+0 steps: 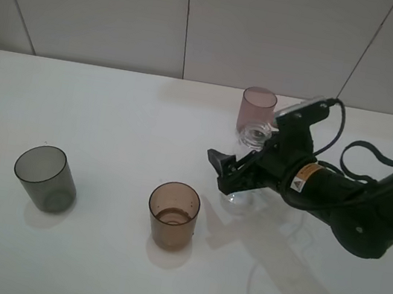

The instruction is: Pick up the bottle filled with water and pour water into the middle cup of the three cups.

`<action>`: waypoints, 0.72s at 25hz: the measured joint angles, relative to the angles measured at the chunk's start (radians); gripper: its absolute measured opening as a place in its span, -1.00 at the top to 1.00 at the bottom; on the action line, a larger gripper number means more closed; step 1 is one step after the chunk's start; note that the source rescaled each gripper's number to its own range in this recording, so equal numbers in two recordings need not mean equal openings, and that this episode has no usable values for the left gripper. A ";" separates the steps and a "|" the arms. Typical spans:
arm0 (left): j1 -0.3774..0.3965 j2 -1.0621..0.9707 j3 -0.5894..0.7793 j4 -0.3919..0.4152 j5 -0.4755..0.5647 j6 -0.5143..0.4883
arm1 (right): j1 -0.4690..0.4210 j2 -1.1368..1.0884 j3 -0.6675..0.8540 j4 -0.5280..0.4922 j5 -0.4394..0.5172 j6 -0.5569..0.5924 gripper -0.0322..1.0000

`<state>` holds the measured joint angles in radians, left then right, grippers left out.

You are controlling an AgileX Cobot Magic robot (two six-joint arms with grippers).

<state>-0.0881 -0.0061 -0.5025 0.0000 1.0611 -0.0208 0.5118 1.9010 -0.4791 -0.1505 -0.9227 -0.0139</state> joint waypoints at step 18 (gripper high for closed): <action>0.000 0.000 0.000 0.000 0.000 0.000 | -0.019 -0.646 0.002 0.158 0.817 0.206 -1.00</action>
<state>-0.0881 -0.0061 -0.5025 0.0000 1.0611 -0.0208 0.4924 1.2548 -0.4775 0.0080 -0.1055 0.1917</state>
